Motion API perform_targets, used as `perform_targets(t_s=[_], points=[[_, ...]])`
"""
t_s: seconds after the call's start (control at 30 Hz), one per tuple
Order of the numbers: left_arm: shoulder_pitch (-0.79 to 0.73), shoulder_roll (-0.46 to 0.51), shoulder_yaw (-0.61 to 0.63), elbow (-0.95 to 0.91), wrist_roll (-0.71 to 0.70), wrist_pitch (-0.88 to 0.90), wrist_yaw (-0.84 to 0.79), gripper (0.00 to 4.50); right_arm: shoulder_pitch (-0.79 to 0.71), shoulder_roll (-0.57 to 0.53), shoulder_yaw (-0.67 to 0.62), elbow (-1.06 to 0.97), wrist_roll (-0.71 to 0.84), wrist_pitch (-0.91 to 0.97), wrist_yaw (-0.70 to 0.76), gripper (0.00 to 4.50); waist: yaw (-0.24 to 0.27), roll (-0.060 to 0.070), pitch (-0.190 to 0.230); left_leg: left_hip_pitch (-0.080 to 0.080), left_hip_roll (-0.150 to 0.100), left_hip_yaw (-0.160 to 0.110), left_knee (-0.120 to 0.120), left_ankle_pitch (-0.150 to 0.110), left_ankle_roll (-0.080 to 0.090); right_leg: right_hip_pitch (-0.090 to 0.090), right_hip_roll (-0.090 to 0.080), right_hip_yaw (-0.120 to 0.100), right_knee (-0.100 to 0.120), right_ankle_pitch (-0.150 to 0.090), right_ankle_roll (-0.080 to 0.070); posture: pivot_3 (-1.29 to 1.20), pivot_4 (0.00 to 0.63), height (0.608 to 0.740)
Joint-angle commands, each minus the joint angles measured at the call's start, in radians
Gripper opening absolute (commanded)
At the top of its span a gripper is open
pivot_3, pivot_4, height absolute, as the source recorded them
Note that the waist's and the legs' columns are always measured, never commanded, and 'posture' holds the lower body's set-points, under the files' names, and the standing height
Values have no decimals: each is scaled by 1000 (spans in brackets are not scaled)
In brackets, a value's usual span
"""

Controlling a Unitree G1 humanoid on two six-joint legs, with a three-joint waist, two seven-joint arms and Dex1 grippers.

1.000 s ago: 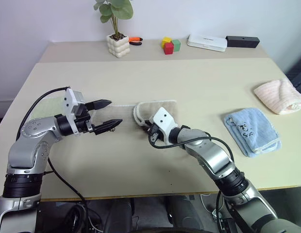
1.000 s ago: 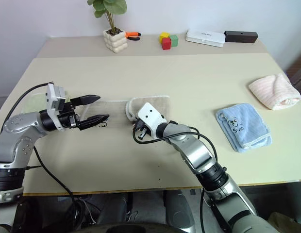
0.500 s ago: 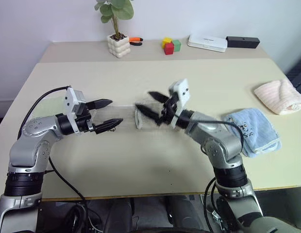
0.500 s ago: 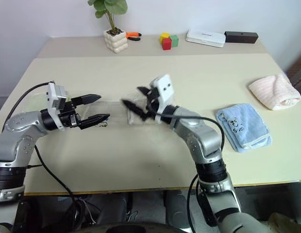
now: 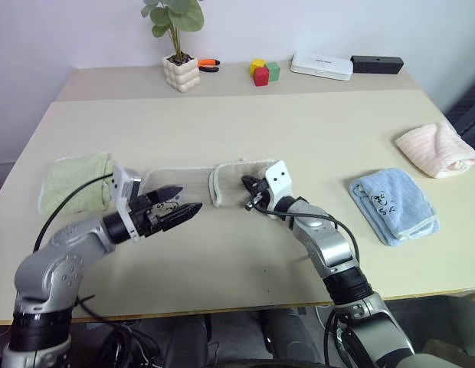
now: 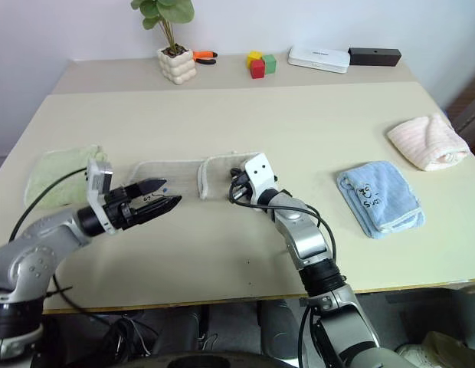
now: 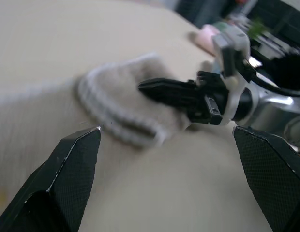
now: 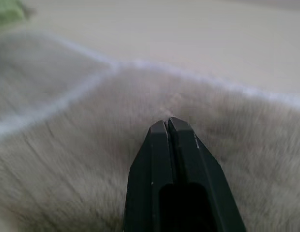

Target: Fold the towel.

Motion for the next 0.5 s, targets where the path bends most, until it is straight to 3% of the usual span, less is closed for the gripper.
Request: perform_targets(t_s=[0.03, 0.13, 0.37, 0.5], points=[[40, -41, 66, -48, -58, 36, 115, 4500, 6, -17, 18, 67, -66, -59, -8, 21, 0, -2, -1, 0, 0, 0, 0, 0, 0, 1, 0, 0, 0, 0, 0, 0, 150, 740], [76, -126, 128, -50, -132, 77, 269, 4500, -14, -8, -16, 47, -28, -58, 22, 854, 0, -3, -2, 2, 0, 0, 1, 0, 0, 3, 0, 0, -1, 0, 0, 0, 150, 740], [128, -239, 214, -75, -362, 123, 505, 4500, -52, -42, -120, -89, 89, -51, 119, 4453, 7, -2, -1, 1, 0, -1, 1, 0, 0, 2, -1, 0, -1, 0, 0, 0, 150, 740], [163, -283, 221, -87, -473, 107, 637, 4500, -66, -131, -178, -161, 151, -45, 216, 4489, 19, -3, -2, 1, 0, -1, 1, 0, 0, 2, -1, 0, -1, 0, 0, 0, 150, 740]])
